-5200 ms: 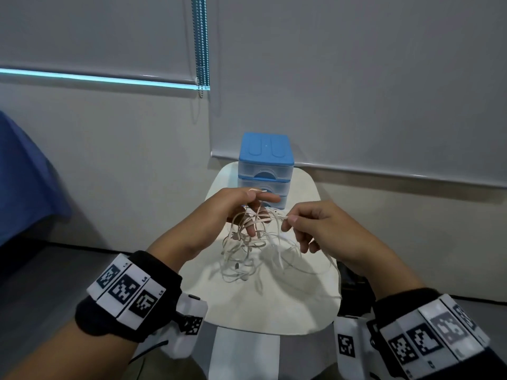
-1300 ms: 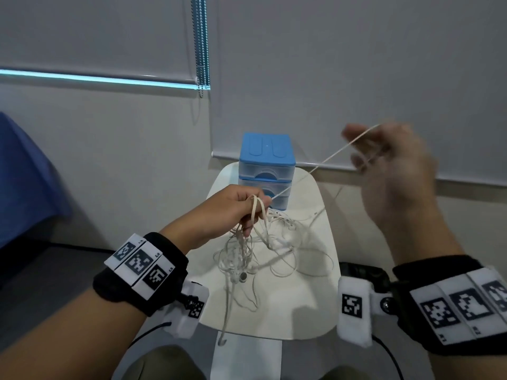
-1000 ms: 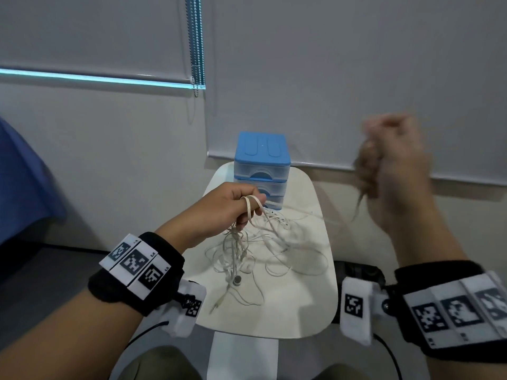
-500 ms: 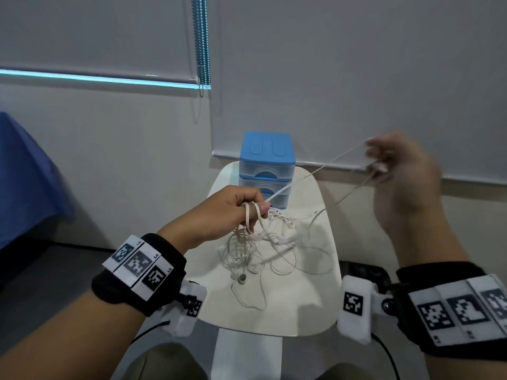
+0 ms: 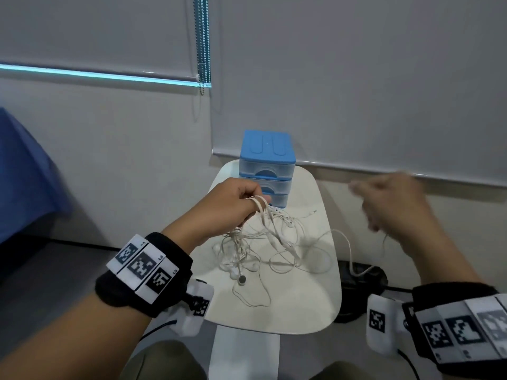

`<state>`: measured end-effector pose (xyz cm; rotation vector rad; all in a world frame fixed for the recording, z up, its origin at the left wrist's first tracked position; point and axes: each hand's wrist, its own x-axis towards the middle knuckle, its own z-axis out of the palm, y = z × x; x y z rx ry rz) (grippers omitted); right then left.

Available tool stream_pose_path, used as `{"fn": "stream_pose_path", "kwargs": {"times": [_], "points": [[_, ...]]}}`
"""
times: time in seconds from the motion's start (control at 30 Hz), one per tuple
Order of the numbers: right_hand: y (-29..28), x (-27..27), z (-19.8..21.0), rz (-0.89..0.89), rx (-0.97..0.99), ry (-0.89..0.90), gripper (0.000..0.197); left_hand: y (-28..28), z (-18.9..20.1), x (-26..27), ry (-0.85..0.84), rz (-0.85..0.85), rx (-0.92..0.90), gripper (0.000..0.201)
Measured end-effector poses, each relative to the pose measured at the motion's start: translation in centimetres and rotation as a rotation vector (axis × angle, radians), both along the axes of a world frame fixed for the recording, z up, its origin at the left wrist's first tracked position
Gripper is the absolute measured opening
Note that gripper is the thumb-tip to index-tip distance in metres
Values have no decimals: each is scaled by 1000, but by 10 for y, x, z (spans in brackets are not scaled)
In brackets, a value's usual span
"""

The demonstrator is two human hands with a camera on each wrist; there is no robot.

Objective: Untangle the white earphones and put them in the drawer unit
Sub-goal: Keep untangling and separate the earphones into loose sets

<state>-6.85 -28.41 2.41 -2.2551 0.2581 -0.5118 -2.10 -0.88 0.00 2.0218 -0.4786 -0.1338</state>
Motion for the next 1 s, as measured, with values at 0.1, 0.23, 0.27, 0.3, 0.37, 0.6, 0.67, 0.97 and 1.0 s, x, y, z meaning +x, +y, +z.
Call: {"fn": "stream_pose_path", "kwargs": {"times": [0.1,0.23,0.27,0.3,0.37,0.6,0.67,0.97,1.0], "points": [[7,-8,-13,85,-359,440,47,-4,7,-4,-6,4,-10,32],[23,-11,-14,94,-364,303,40,-12,12,-6,5,-4,-4,30],[33,-13,-12,204,-224,223,30,-15,13,-7,13,-10,-7,28],[46,-17,-8,363,-32,182,21,-17,13,-8,18,-18,-11,25],[71,-20,-7,640,246,215,46,-21,15,-9,23,-36,-23,20],[86,-5,3,540,20,94,15,-2,10,-11,71,-238,-130,19],[84,-5,10,513,91,66,23,6,-1,-13,44,-302,-121,20],[62,-14,24,383,784,-183,23,13,-44,-18,37,-200,-133,9],[58,-15,22,353,870,-214,25,14,-45,-19,41,-186,-150,8]]}}
